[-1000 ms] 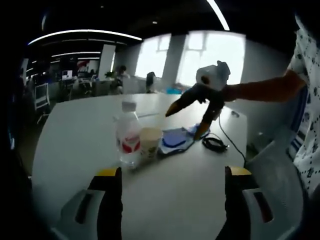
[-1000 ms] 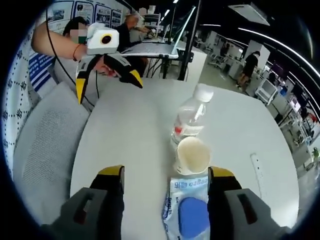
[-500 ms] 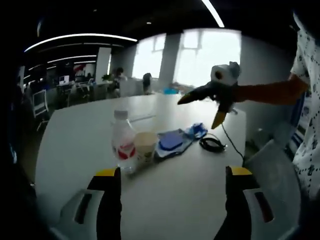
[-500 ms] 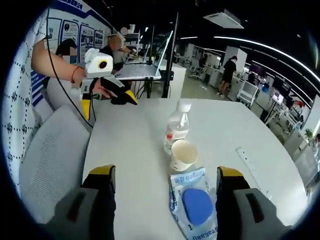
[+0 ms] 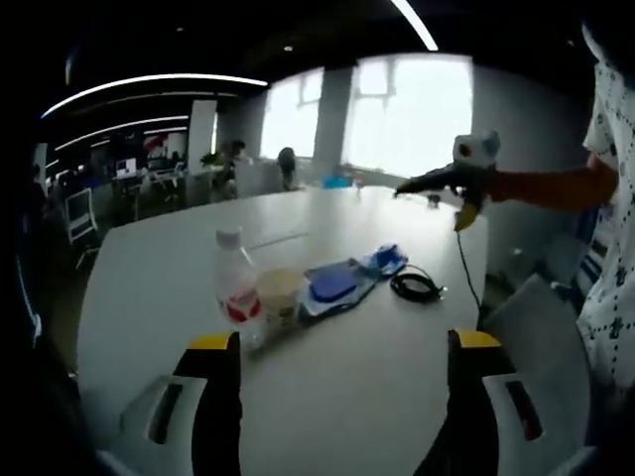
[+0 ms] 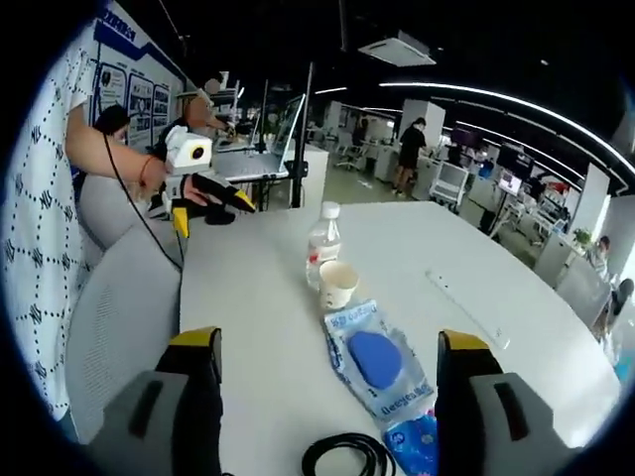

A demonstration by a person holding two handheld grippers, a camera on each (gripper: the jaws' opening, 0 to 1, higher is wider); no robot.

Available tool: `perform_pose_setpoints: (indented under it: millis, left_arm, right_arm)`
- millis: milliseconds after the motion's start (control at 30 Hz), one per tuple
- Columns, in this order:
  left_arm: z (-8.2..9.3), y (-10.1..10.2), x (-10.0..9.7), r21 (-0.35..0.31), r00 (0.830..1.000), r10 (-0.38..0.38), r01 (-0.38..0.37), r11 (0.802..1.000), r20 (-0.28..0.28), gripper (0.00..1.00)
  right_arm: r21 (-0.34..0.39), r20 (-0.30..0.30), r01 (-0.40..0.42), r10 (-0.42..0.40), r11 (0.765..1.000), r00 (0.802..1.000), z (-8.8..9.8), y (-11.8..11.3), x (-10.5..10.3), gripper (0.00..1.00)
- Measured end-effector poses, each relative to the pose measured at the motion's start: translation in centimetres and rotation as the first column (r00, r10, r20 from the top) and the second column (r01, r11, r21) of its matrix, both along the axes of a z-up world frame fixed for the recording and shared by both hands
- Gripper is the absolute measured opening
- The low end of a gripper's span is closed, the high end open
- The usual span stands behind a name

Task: Arrange the tabletop items into an orderly group along one side of the table until the central work area is clear of visible clutter.

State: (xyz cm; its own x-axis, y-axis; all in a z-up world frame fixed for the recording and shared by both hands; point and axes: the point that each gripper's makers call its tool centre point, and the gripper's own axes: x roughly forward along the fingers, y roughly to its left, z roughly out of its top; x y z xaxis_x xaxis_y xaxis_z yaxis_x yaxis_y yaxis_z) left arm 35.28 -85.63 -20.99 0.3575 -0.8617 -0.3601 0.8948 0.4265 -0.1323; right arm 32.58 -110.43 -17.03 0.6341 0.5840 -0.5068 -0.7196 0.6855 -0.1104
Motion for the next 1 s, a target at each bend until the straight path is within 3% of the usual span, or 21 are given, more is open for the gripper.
perform_pose_setpoints:
  millis: [233, 433, 667, 1000]
  left_arm:
    - [0.0, -0.5, -1.2, 0.005, 1.0, 0.005, -0.005, 1.0, 0.002, 0.85]
    - [0.1, -1.0, -2.4, 0.009, 1.0, -0.002, 0.002, 1.0, 0.005, 0.84]
    - [0.5, -1.8, -3.5, -0.011, 1.0, 0.006, -0.006, 1.0, 0.011, 0.84]
    - [0.8, -2.8, -5.5, -0.032, 1.0, 0.011, -0.011, 0.999, 0.009, 0.83]
  right_arm:
    - [0.021, 0.002, 0.152, -0.153, 0.988, 0.988, 0.3, -5.8, -4.0, 0.88]
    - [0.062, -0.031, 0.316, -0.315, 0.947, 0.949, -0.6, -11.4, -8.5, 0.87]
    - [0.108, -0.07, 0.399, -0.394, 0.91, 0.917, -2.1, -13.0, -12.4, 0.84]
    - [0.132, -0.089, 0.414, -0.405, 0.901, 0.91, -3.6, -12.5, -14.6, 0.82]
